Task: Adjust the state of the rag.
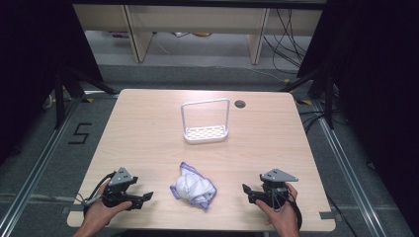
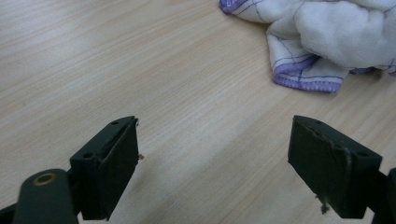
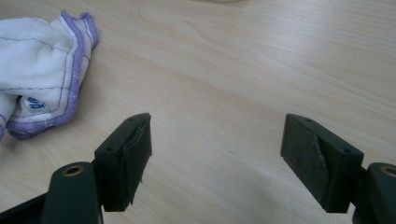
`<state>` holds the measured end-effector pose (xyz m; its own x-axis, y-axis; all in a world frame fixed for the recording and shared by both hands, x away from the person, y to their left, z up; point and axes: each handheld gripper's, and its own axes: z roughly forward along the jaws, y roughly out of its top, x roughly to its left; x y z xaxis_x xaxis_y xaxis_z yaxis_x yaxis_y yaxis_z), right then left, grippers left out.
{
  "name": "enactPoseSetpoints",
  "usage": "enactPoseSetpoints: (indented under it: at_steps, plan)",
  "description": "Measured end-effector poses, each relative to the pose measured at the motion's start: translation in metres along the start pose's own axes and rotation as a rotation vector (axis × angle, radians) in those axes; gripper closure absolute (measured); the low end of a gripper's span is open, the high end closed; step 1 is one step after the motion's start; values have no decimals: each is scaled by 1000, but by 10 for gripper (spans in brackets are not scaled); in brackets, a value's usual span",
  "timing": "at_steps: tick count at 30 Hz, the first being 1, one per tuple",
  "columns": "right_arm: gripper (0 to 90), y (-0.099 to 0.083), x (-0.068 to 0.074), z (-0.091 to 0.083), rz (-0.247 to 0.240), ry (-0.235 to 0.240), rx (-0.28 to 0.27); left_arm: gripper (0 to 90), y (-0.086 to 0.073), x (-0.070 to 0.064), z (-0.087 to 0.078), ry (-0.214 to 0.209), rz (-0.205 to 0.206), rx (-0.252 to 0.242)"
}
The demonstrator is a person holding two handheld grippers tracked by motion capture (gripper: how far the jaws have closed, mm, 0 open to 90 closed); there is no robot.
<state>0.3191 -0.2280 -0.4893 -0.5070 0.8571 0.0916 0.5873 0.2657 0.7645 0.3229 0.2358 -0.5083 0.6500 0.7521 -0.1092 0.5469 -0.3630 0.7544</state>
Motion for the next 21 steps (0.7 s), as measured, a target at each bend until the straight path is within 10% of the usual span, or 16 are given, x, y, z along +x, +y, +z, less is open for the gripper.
enactPoseSetpoints:
  at_steps: [21]
  plan:
    - [289, 1, -1, -2, -2, 0, -14, 200, 23, -39, 2, -129, 51, -55]
